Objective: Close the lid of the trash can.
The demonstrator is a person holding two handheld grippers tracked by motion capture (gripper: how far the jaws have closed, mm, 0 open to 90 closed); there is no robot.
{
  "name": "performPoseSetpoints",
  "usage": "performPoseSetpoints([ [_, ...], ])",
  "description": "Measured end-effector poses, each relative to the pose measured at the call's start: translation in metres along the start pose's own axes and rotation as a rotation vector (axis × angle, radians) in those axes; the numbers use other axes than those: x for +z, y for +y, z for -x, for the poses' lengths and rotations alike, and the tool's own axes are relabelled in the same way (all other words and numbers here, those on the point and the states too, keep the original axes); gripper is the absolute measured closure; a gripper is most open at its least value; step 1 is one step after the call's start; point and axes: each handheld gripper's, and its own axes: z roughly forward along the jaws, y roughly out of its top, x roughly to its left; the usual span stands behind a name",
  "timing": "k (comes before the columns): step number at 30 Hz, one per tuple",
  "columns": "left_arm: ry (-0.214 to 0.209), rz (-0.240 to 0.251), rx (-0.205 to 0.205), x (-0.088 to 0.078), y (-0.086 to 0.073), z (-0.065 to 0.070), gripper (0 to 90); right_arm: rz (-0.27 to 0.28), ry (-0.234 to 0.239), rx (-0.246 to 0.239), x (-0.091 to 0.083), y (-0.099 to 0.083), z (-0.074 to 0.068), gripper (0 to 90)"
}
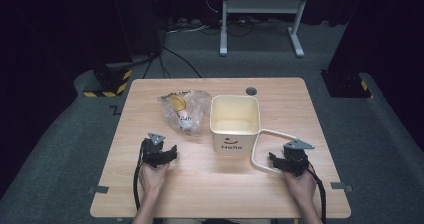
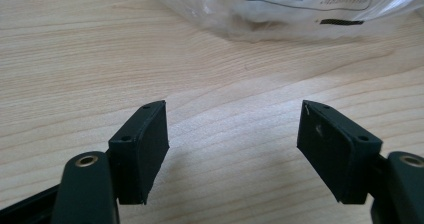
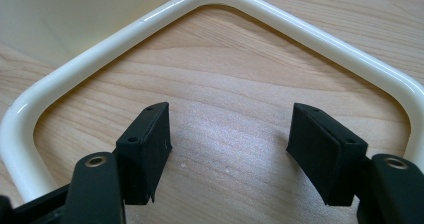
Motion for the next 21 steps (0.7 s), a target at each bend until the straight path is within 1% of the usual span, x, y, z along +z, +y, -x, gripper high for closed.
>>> performPoseSetpoints([
  [5,0.005,0.002,0.006,0.004,-0.002,-0.001,28.9,0.0,0.0,0.0,0.0,0.0,0.0,33.2],
  [6,0.008,0.008,-0.001,0.005,-0.003,-0.001,29.1,0.0,0.0,-0.002,0.0,0.0,0.0,33.3],
  [8,0.015,0.004,-0.001,0.007,-0.004,-0.002,29.4,0.0,0.0,-0.002,0.0,0.0,0.0,33.2],
  [9,0.014,0.004,-0.002,0.008,-0.006,-0.003,29.4,0.0,0.0,-0.001,0.0,0.0,0.0,33.2],
  [10,0.007,0.01,-0.015,0.008,-0.007,-0.004,29.3,0.0,-0.001,-0.002,0.0,0.0,0.0,33.1],
  [12,0.006,0.014,-0.016,0.007,-0.008,-0.005,29.4,0.0,-0.004,0.001,0.0,0.0,0.0,32.9],
  [13,0.002,0.019,-0.023,0.007,-0.009,-0.005,29.4,0.0,-0.003,0.002,0.0,0.0,-0.001,32.7],
  [15,0.0,0.02,-0.022,0.007,-0.009,-0.005,29.8,-0.01,0.0,0.002,-0.002,0.0,-0.001,32.9],
  [18,-0.001,0.017,-0.019,0.007,-0.009,-0.006,30.0,-0.021,0.03,0.002,-0.003,0.001,-0.001,33.3],
  [19,0.002,0.019,-0.021,0.007,-0.009,-0.005,29.8,-0.023,0.052,0.019,-0.004,0.003,0.001,34.0],
  [21,0.005,0.015,-0.02,0.007,-0.009,-0.006,28.9,0.015,0.057,0.032,-0.01,0.005,0.003,36.6],
])
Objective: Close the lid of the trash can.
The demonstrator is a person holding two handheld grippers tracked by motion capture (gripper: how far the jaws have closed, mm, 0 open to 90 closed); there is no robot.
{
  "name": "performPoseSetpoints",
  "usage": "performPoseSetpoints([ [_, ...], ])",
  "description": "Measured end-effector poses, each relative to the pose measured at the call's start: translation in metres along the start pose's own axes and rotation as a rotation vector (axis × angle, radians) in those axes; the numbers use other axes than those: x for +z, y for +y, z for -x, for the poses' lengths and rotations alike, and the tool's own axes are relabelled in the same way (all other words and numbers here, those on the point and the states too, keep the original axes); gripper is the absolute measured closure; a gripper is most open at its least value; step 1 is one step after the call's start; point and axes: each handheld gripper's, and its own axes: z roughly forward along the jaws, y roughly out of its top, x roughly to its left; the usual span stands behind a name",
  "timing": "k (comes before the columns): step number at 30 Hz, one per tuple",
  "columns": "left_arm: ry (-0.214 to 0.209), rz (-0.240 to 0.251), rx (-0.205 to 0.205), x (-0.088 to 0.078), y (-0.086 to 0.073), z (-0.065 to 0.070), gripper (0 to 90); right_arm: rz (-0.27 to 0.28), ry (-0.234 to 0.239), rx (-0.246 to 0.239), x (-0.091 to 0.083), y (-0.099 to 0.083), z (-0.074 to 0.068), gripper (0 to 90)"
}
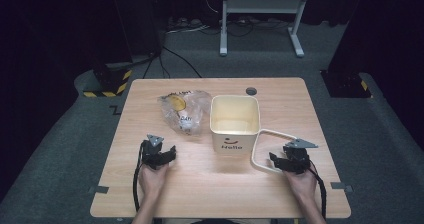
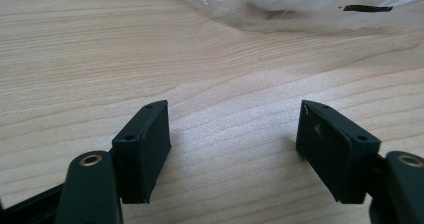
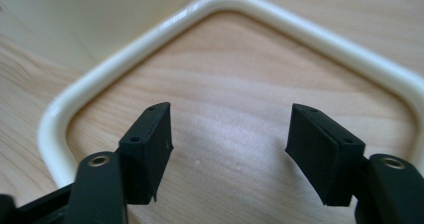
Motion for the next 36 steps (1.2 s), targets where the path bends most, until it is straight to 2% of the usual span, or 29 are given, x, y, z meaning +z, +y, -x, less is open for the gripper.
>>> performPoseSetpoints([
  [3,0.0,-0.001,0.001,0.0,0.0,0.0,28.2,0.046,-0.021,-0.002,-0.012,0.006,0.005,37.9],
  [8,0.0,-0.001,0.0,0.0,0.0,0.0,28.1,0.071,-0.039,0.069,-0.021,0.013,0.024,45.2],
  [12,-0.001,-0.001,-0.002,0.0,0.0,0.0,28.1,0.062,-0.048,0.099,-0.021,0.014,0.04,47.8],
  [14,-0.001,-0.001,-0.003,0.0,0.0,0.0,28.1,0.048,-0.073,0.112,-0.02,0.014,0.044,47.8],
  [18,0.0,-0.001,-0.003,0.0,0.0,0.0,28.1,0.025,-0.094,0.115,-0.016,0.014,0.049,47.9],
  [25,-0.001,0.0,-0.004,0.0,0.0,0.0,28.1,0.029,-0.121,0.119,-0.014,0.017,0.051,46.8],
  [28,-0.001,-0.001,-0.003,0.0,0.0,0.0,28.1,0.004,-0.156,0.114,-0.011,0.017,0.057,44.0],
  [30,-0.007,0.0,-0.004,0.0,0.0,0.0,28.1,-0.001,-0.172,0.106,-0.01,0.016,0.059,45.6],
  [32,-0.008,0.0,-0.002,0.001,0.001,-0.001,28.0,0.011,-0.166,0.113,-0.01,0.015,0.063,49.4],
  [36,-0.01,0.0,-0.003,0.001,0.001,0.0,28.0,0.056,-0.161,0.108,-0.01,0.016,0.067,56.9],
])
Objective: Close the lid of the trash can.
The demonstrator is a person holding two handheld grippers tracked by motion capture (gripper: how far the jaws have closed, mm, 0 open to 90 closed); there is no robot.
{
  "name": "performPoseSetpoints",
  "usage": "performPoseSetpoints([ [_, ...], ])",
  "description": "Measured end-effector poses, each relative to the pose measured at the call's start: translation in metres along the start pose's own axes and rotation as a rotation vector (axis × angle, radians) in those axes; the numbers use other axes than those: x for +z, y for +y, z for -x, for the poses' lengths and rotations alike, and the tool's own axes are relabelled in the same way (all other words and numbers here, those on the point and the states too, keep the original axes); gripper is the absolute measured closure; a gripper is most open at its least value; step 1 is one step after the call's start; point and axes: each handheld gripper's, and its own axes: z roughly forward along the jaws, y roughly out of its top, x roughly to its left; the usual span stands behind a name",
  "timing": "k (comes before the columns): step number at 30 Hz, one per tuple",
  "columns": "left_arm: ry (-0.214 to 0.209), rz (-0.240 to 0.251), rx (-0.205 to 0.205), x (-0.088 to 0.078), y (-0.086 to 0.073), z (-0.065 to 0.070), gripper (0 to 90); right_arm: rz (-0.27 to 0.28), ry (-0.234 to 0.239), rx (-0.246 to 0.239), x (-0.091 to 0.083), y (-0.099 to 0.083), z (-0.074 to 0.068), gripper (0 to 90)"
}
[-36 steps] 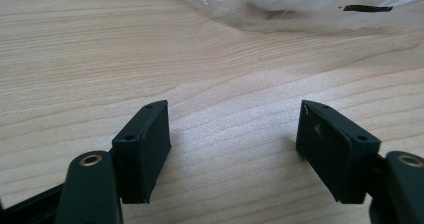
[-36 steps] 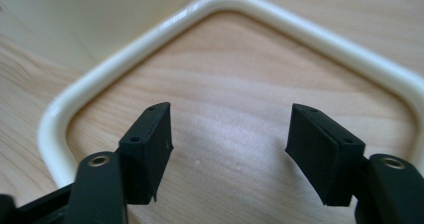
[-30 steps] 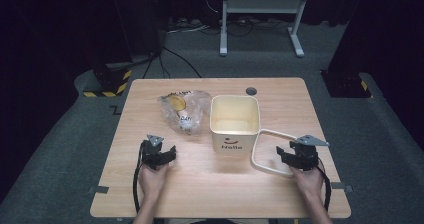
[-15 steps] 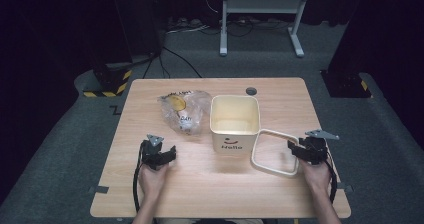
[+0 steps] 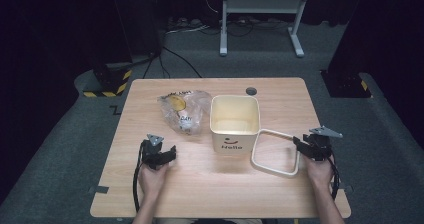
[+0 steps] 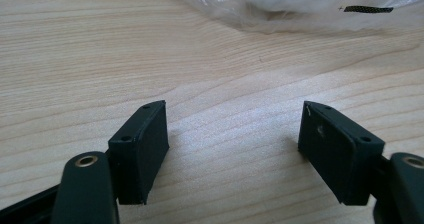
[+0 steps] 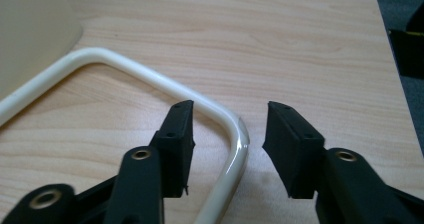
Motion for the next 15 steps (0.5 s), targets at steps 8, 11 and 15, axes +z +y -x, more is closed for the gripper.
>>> performPoseSetpoints([
  [8,0.0,-0.002,0.002,0.0,0.0,0.0,28.0,-0.019,0.013,0.031,0.01,-0.002,0.007,59.5],
  [11,0.003,-0.001,0.002,0.0,0.0,0.0,28.0,-0.019,0.015,0.032,0.012,-0.003,0.008,60.4],
  [15,0.002,-0.003,0.005,0.0,0.0,0.0,28.0,-0.023,0.017,0.021,0.015,-0.004,0.009,62.4],
])
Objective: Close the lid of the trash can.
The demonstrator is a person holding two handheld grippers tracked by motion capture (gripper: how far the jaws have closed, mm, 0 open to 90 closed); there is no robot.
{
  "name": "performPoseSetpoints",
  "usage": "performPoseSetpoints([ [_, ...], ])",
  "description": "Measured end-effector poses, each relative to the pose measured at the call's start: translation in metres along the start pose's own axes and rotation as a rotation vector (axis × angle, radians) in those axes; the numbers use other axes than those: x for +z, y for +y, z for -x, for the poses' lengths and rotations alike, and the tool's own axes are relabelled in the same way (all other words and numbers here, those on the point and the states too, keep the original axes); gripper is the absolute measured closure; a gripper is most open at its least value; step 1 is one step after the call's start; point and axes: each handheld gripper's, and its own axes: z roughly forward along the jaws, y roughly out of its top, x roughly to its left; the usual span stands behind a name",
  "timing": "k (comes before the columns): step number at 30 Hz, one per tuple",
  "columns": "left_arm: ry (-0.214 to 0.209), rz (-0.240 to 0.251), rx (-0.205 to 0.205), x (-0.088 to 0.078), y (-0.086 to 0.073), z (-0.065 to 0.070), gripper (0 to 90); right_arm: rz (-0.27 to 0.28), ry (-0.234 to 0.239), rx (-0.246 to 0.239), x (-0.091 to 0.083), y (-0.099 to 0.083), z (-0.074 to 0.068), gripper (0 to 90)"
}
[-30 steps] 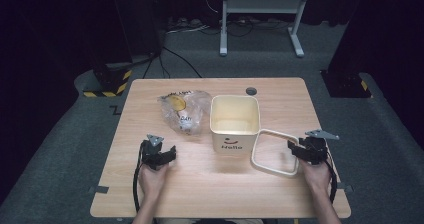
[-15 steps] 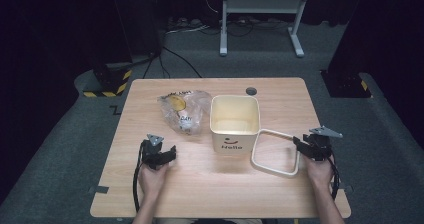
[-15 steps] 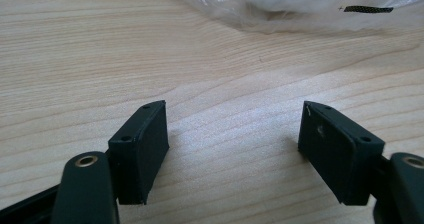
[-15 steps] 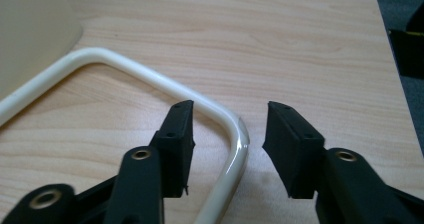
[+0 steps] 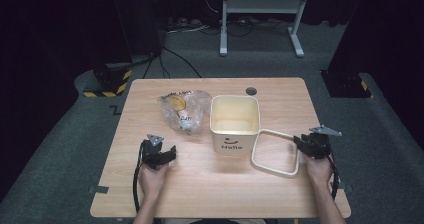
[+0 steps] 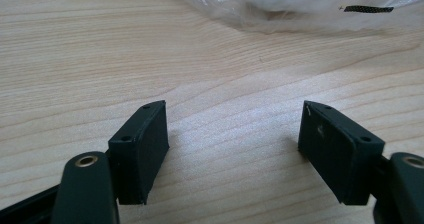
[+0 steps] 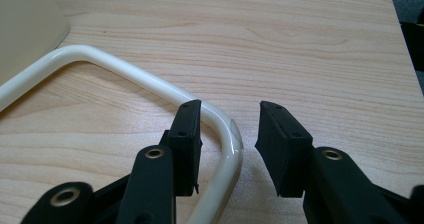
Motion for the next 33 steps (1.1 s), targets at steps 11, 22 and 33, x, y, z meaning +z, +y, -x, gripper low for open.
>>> performPoseSetpoints([
  [11,0.0,0.002,-0.004,0.0,-0.0001,0.0004,28.1,-0.039,-0.009,-0.047,0.0097,-0.0038,-0.0011,73.3],
  [22,0.0,0.002,-0.004,0.0,-0.0001,0.0004,28.1,-0.028,-0.009,-0.081,0.0105,-0.0042,-0.0007,75.9],
  [33,0.0,0.002,-0.005,0.0001,-0.0002,0.0003,28.1,-0.017,-0.006,-0.084,0.006,-0.0035,0.0009,77.2],
])
